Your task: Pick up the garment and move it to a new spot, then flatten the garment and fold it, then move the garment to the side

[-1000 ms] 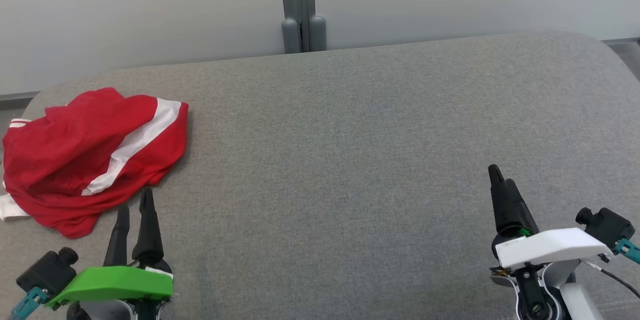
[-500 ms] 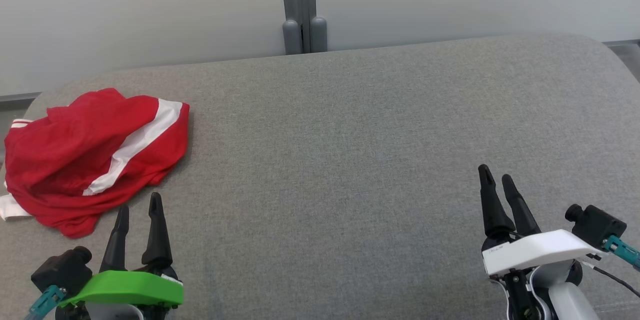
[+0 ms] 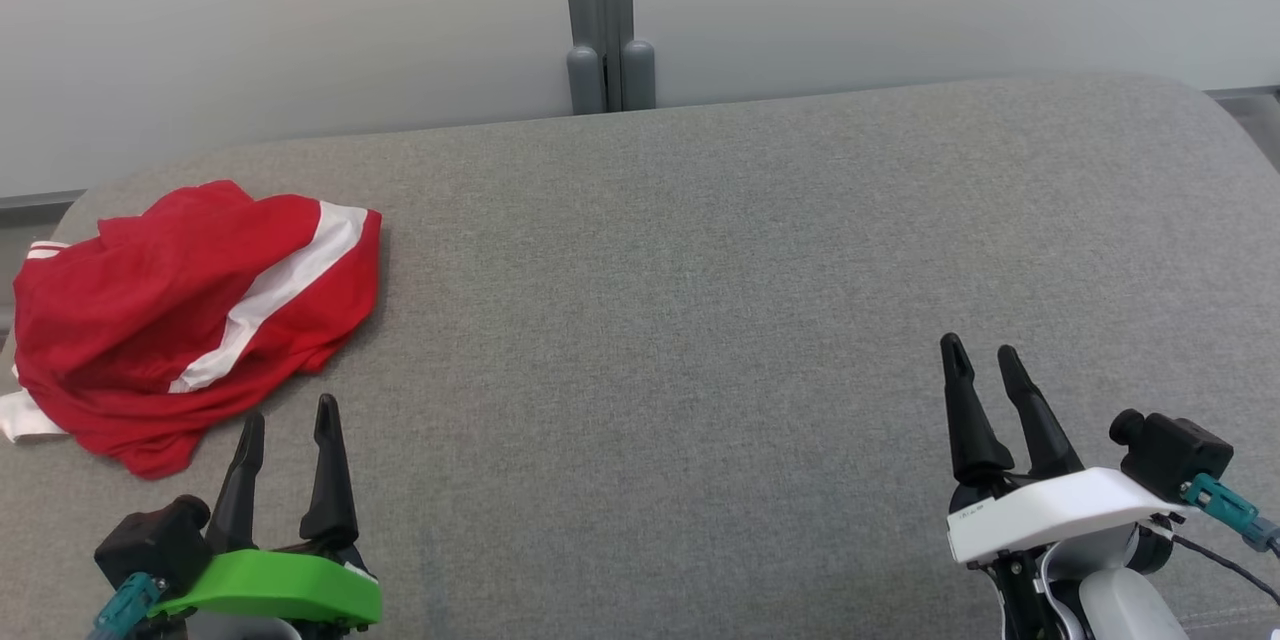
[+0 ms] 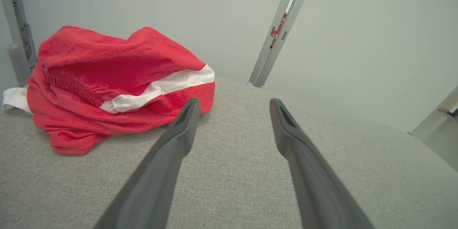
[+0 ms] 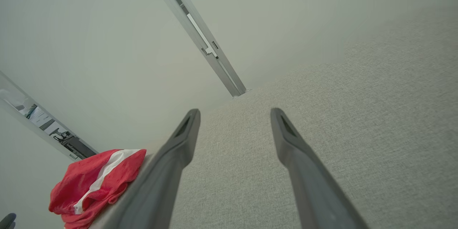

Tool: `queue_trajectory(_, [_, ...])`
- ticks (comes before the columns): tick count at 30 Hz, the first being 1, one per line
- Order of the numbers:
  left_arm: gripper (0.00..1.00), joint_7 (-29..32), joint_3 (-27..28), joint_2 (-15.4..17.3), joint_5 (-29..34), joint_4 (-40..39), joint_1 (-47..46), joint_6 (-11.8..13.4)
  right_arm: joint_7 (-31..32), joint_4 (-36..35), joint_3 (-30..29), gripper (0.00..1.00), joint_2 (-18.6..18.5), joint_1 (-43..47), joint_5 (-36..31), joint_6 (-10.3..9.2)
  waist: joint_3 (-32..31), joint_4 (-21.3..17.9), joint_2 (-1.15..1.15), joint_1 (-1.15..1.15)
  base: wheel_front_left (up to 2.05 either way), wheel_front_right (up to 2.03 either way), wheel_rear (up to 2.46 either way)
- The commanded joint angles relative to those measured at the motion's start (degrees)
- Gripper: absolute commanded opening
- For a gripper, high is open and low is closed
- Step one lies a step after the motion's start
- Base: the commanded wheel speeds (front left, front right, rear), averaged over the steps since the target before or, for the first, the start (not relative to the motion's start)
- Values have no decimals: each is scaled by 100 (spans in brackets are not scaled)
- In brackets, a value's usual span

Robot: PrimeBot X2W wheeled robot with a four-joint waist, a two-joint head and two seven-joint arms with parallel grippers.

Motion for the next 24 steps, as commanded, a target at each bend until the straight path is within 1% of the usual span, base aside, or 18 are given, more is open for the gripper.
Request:
queue_trajectory(1, [100, -56, 0, 64, 170, -21, 48, 19, -55, -33, 19, 100, -32, 23, -157, 2, -4, 4, 0, 0, 0, 0, 0])
queue_trajectory(24, [100, -334, 29, 79, 1210, 20, 169, 91, -339, 73, 118, 100, -41, 26, -1322, 2, -38, 35, 0, 0, 0, 0, 0])
